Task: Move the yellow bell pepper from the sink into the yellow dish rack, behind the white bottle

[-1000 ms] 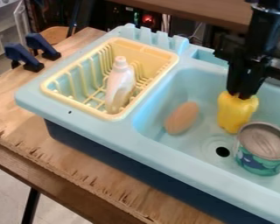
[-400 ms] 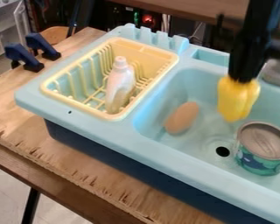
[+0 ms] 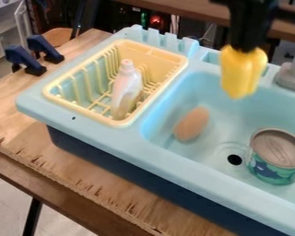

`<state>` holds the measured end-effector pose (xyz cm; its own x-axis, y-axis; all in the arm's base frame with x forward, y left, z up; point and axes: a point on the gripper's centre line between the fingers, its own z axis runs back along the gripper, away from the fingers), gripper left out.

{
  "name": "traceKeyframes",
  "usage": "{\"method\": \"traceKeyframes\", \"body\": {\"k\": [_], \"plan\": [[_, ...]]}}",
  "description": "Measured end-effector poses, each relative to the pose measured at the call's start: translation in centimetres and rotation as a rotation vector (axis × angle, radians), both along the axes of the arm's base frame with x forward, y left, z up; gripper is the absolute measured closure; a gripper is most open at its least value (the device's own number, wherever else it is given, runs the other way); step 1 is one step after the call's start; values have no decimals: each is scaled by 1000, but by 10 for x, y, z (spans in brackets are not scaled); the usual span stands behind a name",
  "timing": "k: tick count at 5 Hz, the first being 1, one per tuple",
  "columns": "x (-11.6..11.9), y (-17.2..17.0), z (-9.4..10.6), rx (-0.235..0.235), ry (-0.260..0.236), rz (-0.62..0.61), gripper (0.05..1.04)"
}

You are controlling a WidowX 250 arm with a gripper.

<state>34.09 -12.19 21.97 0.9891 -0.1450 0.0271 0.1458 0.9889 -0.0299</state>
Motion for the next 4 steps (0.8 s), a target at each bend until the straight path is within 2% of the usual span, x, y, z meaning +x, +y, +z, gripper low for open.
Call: {"method": "traceKeyframes", "body": {"k": [1,2,3,4], "plan": [[-7,27,20,16,-16,52,941],[-9,57,33,15,-44,108,941],[-16,96,39,27,-38,201,941],[-15,115,32,37,-30,256,941]]}}
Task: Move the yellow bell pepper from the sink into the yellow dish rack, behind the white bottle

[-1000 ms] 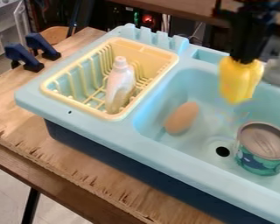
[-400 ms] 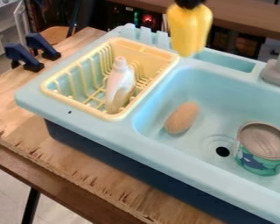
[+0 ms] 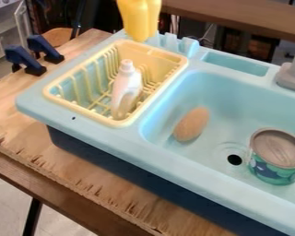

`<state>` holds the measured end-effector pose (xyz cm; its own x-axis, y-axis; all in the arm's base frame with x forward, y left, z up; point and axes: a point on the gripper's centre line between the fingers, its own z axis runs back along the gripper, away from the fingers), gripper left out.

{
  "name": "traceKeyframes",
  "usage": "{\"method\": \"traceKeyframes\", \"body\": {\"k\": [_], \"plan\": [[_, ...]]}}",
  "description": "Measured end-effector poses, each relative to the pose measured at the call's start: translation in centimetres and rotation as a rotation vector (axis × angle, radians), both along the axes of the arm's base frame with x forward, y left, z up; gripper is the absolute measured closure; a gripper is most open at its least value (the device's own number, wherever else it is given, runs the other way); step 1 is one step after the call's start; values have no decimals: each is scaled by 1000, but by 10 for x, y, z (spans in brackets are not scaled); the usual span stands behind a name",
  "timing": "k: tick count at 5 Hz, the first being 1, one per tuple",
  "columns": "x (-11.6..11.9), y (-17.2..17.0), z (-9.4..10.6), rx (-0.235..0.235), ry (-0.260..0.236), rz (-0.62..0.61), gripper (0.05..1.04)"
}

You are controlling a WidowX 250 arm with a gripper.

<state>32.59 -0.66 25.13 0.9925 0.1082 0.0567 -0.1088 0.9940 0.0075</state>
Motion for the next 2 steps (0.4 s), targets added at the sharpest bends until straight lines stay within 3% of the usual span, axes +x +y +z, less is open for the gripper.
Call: {"method": "traceKeyframes", "body": {"k": [2], "plan": [[-2,18,-28,-2,1,92,941]]}}
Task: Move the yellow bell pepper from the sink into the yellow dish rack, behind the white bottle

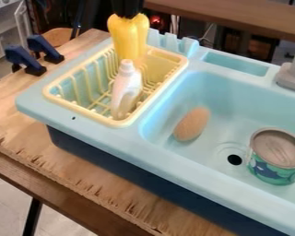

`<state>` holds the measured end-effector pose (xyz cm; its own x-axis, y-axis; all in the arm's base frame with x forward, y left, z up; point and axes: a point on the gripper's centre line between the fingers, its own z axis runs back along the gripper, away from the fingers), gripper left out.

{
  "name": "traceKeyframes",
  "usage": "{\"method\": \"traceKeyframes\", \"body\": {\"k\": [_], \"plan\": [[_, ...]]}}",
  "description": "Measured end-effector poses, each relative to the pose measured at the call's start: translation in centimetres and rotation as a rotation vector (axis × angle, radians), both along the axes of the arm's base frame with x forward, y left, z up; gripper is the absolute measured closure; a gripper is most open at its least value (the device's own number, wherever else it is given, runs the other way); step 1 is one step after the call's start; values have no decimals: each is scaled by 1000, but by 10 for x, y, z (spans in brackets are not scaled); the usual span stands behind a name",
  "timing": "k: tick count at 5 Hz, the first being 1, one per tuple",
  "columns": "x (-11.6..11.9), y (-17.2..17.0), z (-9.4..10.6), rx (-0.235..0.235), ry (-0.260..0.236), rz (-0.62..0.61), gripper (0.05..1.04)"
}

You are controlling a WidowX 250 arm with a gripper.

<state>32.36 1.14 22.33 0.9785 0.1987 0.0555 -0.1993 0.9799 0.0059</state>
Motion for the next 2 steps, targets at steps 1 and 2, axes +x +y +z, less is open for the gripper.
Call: {"method": "traceKeyframes", "body": {"k": [1,2], "plan": [[3,8,-1,-5,-17,25,941],[4,18,-5,-13,-8,60,941]]}}
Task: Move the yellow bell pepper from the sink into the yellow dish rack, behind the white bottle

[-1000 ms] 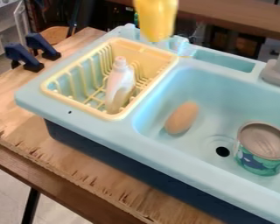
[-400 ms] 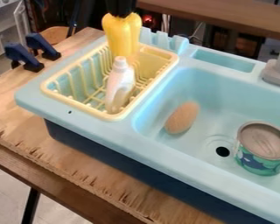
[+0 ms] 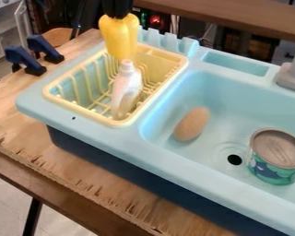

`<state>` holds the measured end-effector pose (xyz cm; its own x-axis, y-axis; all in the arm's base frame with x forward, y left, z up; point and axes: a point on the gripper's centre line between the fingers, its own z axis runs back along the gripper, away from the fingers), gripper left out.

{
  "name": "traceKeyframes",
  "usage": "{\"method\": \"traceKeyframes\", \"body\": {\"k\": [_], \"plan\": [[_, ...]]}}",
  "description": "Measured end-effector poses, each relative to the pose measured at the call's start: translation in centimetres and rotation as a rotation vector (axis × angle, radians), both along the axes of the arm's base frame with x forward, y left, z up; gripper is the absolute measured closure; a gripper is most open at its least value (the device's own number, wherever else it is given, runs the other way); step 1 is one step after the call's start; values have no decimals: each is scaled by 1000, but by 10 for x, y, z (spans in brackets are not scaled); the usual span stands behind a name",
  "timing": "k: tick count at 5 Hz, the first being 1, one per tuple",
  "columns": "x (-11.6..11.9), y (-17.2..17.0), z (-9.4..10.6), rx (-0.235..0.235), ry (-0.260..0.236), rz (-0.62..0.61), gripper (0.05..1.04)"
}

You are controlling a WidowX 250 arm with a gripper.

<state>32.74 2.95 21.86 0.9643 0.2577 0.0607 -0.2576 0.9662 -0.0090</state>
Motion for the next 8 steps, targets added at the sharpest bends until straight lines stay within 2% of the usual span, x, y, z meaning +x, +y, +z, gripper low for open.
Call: {"method": "traceKeyframes", "body": {"k": [1,2,4,6,7,8], "plan": [[5,8,-8,-21,24,29,941],[7,16,-10,-31,12,58,941],[18,18,-35,-49,55,90,941],[30,18,-48,-58,50,130,941],[34,17,-52,-70,52,127,906],[37,16,-54,-78,44,112,627]]}}
